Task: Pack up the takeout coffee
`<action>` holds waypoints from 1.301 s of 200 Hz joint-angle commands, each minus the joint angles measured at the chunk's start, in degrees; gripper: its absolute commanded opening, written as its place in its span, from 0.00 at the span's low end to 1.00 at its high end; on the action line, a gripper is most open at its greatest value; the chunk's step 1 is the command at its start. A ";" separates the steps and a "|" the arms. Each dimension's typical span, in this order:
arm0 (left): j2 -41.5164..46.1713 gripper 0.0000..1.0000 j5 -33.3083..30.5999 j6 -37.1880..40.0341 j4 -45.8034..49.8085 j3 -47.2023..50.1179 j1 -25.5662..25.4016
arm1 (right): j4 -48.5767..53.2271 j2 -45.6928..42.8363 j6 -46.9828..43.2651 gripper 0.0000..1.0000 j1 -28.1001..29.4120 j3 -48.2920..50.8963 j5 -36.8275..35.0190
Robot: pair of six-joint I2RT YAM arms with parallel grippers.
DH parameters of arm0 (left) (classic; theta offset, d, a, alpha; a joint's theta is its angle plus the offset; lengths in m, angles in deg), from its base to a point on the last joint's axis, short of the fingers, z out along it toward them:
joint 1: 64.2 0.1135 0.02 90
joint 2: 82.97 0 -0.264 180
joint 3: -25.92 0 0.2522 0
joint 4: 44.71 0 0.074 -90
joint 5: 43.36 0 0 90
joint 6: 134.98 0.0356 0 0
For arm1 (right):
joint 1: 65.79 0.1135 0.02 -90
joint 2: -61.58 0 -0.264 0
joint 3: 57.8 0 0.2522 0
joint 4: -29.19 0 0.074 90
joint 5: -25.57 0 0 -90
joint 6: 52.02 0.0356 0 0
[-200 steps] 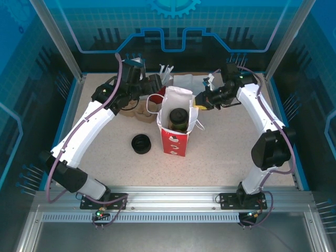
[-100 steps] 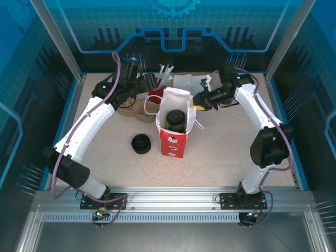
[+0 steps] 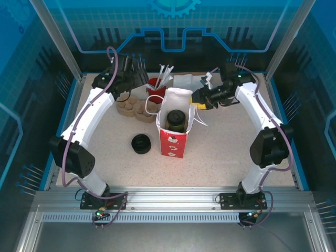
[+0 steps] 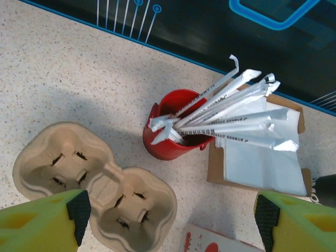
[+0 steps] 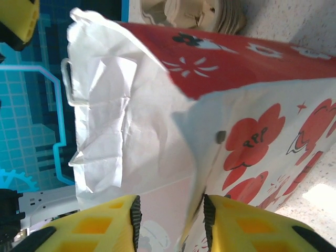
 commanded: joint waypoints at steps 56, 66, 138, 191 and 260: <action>-7.97 0.83 1.04 11.02 -2.34 -11.95 1.91 | 8.00 -4.33 -2.44 0.44 -6.92 -11.77 -3.19; -9.62 0.83 1.01 12.96 -1.80 -14.36 1.96 | 7.36 -5.23 -1.93 0.44 -7.48 -12.84 -3.71; -21.29 0.82 14.42 13.13 -0.52 -30.17 6.10 | -7.75 -17.39 2.30 0.43 -8.57 -6.78 -9.17; -30.31 0.77 27.59 12.92 -1.27 -36.53 10.25 | -11.28 -27.82 2.62 0.43 -8.19 5.38 -10.76; -41.79 0.73 37.27 17.35 -4.33 -45.28 10.94 | -14.86 -40.68 1.69 0.42 -7.28 20.90 -17.46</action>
